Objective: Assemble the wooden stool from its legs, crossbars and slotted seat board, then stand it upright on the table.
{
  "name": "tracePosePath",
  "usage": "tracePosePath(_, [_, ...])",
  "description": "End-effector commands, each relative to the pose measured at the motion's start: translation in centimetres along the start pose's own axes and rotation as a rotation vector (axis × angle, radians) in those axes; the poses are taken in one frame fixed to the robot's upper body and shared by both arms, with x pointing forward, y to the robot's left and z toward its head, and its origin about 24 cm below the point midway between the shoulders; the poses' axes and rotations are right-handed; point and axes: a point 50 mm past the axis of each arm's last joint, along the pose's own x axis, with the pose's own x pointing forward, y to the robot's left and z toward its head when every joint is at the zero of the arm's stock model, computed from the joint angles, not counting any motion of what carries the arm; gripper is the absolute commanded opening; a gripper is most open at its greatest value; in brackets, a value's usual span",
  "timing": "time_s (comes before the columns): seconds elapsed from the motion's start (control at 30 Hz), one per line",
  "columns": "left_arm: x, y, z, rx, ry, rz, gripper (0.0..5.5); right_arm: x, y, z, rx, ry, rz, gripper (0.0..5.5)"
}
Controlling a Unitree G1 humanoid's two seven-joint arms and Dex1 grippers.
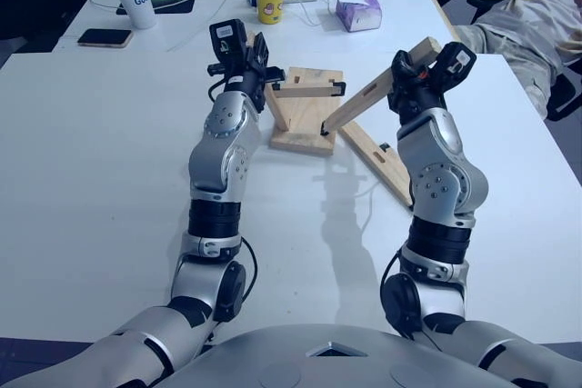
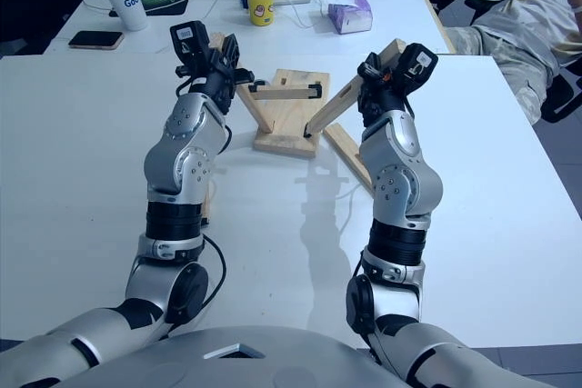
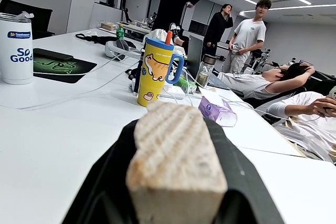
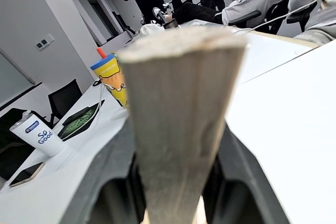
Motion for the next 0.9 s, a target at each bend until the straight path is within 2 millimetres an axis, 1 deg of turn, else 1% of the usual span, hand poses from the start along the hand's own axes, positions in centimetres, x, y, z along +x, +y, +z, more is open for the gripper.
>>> tracePosePath(0.03, [-0.3,-0.9,-1.9,-0.058,0.108,-0.025,1.03,0.3,-2.4,-1.5,-0.108,0.053,-0.191,1.02])
tracePosePath(0.17, [-0.3,-1.3,-1.8,-0.061,0.114,-0.053,1.03,0.5,-2.2,-1.8,-0.097,0.07,-0.225,1.03])
tracePosePath(0.3, [-0.3,-2.0,-1.7,-0.061,0.121,-0.085,1.03,0.6,-2.0,-2.5,-0.071,0.118,-0.269,1.03])
tracePosePath(0.4, [-0.1,-2.2,-1.6,-0.059,0.12,-0.084,1.03,0.5,-1.9,-3.1,-0.037,0.146,-0.319,1.03])
tracePosePath(0.53, [0.1,-2.3,-1.4,-0.058,0.11,-0.076,1.03,0.3,-1.8,-3.4,-0.028,0.147,-0.339,1.03])
tracePosePath(0.6, [0.2,-2.4,-1.2,-0.056,0.105,-0.077,1.03,0.0,-1.2,-3.8,-0.029,0.156,-0.32,1.03])
tracePosePath(0.67, [0.3,-2.7,-1.1,-0.054,0.104,-0.082,1.03,-0.2,0.6,-3.9,-0.065,0.148,-0.21,1.03])
tracePosePath(0.8, [0.5,-3.1,-0.7,-0.049,0.102,-0.098,1.03,-0.8,3.1,-4.3,-0.126,0.134,-0.069,1.02])
tracePosePath(0.9, [0.6,-3.4,-0.6,-0.048,0.102,-0.108,1.03,-1.0,3.5,-4.8,-0.128,0.147,-0.06,1.02])
